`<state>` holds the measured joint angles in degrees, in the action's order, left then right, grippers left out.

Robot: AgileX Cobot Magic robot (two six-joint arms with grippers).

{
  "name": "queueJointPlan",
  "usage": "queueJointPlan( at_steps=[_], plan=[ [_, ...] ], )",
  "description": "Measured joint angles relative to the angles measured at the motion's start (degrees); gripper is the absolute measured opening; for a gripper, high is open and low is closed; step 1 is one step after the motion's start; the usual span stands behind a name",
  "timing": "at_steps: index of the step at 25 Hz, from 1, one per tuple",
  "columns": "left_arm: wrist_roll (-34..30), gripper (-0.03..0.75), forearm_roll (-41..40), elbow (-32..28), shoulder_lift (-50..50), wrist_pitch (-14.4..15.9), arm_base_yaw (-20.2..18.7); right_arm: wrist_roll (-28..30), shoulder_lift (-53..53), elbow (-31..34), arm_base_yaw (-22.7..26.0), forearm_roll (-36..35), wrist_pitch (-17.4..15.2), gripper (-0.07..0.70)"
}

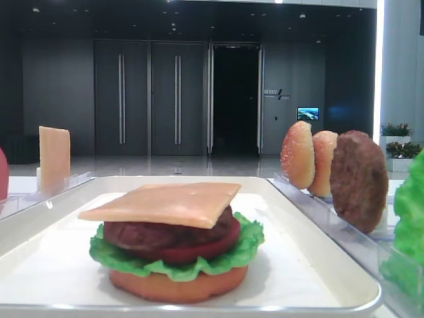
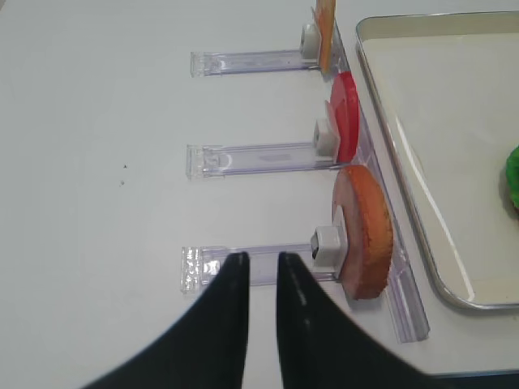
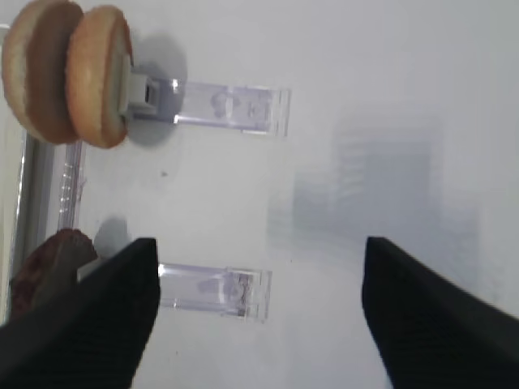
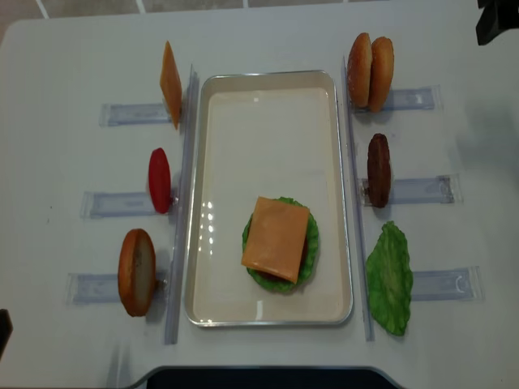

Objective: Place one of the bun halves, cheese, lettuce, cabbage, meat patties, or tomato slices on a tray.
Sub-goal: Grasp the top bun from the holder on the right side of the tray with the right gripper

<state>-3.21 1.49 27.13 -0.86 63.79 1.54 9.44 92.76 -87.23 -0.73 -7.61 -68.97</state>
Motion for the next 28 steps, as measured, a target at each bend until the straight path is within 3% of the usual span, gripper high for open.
queueJointPlan(
  at_steps=[6, 11, 21, 28],
  plan=[
    [0.0, 0.041, 0.0, 0.0, 0.0, 0.0, 0.0, 0.0, 7.7, -10.4, 0.0, 0.5, -1.0, 0.524],
    [0.0, 0.013, 0.0, 0.0, 0.0, 0.0, 0.0, -0.6, 12.7, -15.3, 0.0, 1.0, -1.0, 0.524],
    [0.0, 0.007, 0.0, 0.0, 0.0, 0.0, 0.0, -7.9, 14.5, -16.8, -0.7, 2.5, -1.1, 0.524],
    [0.0, 0.000, 0.0, 0.0, 0.0, 0.0, 0.0, -13.4, 14.5, -16.8, -8.7, 2.5, -1.1, 0.524]
  ],
)
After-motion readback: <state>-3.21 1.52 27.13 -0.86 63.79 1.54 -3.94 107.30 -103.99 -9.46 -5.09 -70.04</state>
